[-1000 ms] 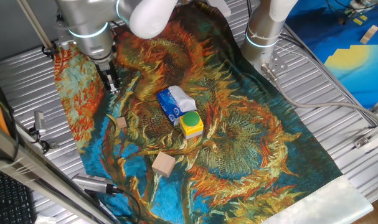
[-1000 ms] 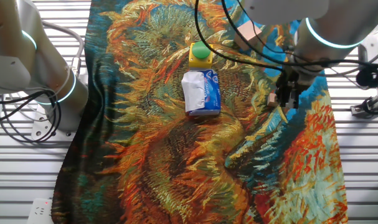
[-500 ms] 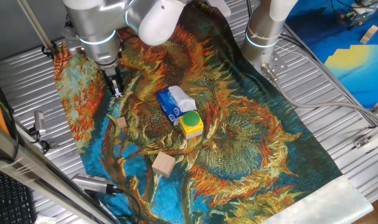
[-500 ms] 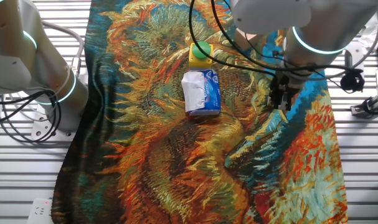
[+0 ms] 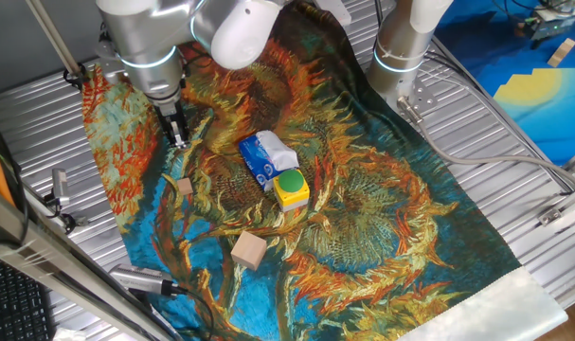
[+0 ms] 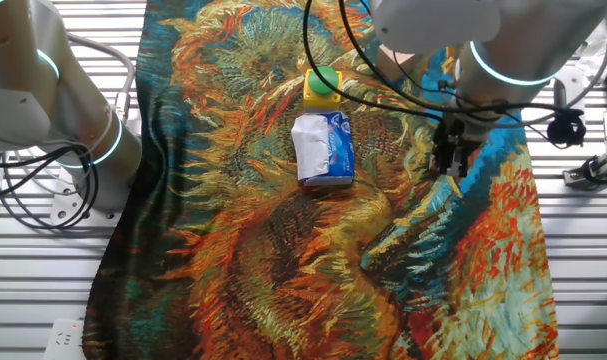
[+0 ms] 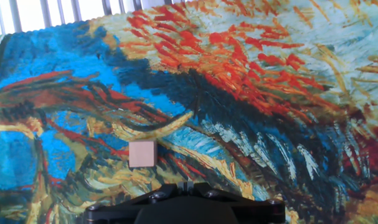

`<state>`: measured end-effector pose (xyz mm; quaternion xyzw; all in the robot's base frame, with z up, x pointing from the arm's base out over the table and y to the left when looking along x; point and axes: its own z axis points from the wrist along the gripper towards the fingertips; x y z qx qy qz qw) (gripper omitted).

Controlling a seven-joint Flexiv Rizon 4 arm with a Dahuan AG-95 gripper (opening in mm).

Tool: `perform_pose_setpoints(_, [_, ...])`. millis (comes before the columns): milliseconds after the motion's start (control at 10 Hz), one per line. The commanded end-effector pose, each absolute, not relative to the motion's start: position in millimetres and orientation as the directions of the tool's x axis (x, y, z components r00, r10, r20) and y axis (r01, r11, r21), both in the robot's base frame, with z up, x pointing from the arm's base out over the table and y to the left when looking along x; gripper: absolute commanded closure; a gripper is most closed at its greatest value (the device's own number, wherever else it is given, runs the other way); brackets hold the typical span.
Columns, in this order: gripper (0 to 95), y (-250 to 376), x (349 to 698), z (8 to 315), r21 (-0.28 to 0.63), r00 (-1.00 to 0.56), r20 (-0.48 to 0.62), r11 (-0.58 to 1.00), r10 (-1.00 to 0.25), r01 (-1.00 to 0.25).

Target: Approach and touch the side of the small block

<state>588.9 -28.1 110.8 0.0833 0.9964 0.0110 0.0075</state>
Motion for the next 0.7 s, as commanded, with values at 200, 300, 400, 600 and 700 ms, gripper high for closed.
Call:
perform_pose_setpoints(200, [95.0,-28.3,588.1,111.1,0.012,-0.986,0.077,0.989,0.148,0.150])
perform_pose_setpoints(300, [95.0,-28.3,588.1,111.1,0.010,-0.987,0.077,0.990,0.142,0.144])
perform_pose_setpoints(400, [95.0,-28.3,588.1,111.1,0.010,-0.987,0.082,0.990,0.136,0.137])
perform_pose_setpoints(600, [95.0,-28.3,588.1,111.1,0.013,-0.988,0.078,0.991,0.133,0.134])
perform_pose_setpoints(700, [95.0,-28.3,588.1,111.1,0.013,-0.989,0.075,0.991,0.130,0.132])
